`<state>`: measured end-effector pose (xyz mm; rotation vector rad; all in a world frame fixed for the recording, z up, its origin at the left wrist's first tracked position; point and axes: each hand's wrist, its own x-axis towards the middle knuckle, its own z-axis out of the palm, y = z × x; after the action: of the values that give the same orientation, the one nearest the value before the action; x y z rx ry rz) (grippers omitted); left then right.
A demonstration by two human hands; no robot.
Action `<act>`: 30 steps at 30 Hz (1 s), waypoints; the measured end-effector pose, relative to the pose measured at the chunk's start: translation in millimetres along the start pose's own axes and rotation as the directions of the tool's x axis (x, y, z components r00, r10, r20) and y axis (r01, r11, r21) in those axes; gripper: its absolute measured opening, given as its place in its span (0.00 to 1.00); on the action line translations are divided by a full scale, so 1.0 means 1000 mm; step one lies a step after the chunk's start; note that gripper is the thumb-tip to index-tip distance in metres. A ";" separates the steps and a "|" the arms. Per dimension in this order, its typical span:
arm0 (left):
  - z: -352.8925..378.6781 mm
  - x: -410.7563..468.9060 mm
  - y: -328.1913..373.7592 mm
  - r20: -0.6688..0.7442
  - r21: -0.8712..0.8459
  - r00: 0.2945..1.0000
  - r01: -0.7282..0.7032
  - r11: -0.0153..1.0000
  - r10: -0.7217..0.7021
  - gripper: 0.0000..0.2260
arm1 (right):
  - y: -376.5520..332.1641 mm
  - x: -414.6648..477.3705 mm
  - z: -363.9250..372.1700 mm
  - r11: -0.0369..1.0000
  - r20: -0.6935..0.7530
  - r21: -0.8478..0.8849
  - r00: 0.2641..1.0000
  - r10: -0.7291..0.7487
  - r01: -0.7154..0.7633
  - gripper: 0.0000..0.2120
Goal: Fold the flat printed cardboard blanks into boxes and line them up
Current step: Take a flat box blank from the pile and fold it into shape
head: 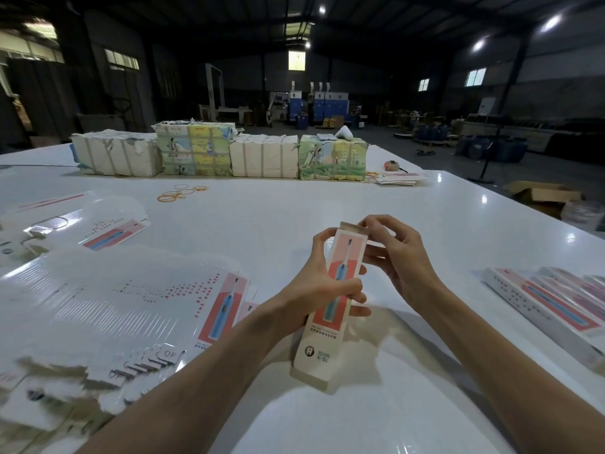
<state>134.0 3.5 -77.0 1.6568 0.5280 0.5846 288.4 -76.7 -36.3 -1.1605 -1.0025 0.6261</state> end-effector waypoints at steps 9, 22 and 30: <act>0.000 -0.002 -0.002 -0.003 0.024 0.999 -0.043 0.999 0.043 0.46 | 0.001 0.006 -0.004 0.982 -0.006 0.109 0.988 0.155 -0.154 0.03; 0.002 -0.008 0.003 0.049 0.055 0.995 -0.093 0.994 0.090 0.49 | 0.001 0.011 -0.013 0.978 -0.020 0.084 0.981 0.195 -0.193 0.05; 0.001 -0.009 0.001 0.034 0.117 0.990 -0.141 0.983 0.138 0.46 | 0.000 0.009 -0.016 0.989 0.064 -0.006 0.987 0.146 -0.146 0.10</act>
<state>128.0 -3.3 -76.8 1.8233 0.4373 0.6439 306.8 -76.0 -34.5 -1.2288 -0.9777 0.7832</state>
